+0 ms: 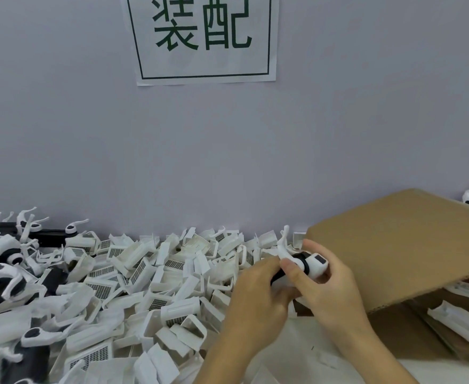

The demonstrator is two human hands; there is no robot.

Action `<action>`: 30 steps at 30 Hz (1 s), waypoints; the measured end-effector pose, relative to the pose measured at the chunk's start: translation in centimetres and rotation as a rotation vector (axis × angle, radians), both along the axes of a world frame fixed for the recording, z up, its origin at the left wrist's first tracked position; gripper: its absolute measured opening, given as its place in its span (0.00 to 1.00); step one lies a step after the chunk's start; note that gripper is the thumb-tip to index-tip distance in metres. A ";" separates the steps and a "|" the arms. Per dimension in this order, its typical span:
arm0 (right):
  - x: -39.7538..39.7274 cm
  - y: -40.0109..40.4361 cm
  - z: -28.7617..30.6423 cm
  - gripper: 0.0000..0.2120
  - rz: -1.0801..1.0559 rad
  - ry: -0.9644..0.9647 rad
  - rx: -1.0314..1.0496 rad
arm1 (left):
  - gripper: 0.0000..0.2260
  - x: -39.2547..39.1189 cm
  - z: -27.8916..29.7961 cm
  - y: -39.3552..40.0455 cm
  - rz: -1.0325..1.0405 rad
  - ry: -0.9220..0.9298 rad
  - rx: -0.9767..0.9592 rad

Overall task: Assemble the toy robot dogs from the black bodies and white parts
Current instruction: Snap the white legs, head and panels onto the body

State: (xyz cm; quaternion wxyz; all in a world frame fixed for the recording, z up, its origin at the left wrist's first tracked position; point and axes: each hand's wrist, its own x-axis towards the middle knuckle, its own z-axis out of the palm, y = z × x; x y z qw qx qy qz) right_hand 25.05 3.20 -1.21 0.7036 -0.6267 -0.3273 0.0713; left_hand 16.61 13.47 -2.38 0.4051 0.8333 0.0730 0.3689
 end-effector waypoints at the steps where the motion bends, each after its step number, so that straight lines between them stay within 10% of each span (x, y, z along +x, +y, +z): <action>1: 0.1 0.0 0.0 0.34 -0.016 -0.008 -0.013 | 0.11 0.0 -0.1 0.1 0.007 0.003 0.016; 16: -0.2 -0.3 0.4 0.47 0.042 0.040 0.034 | 0.10 -0.2 -0.2 -0.1 0.148 -0.004 0.100; 27: 0.4 -0.4 -0.4 0.17 0.006 0.178 -0.006 | 0.14 -1.3 2.7 1.3 0.048 -0.365 -1.269; 30: 0.5 -0.3 -0.4 0.12 -0.003 0.203 -0.046 | 0.16 -1.4 2.8 1.6 -0.022 -0.348 -1.284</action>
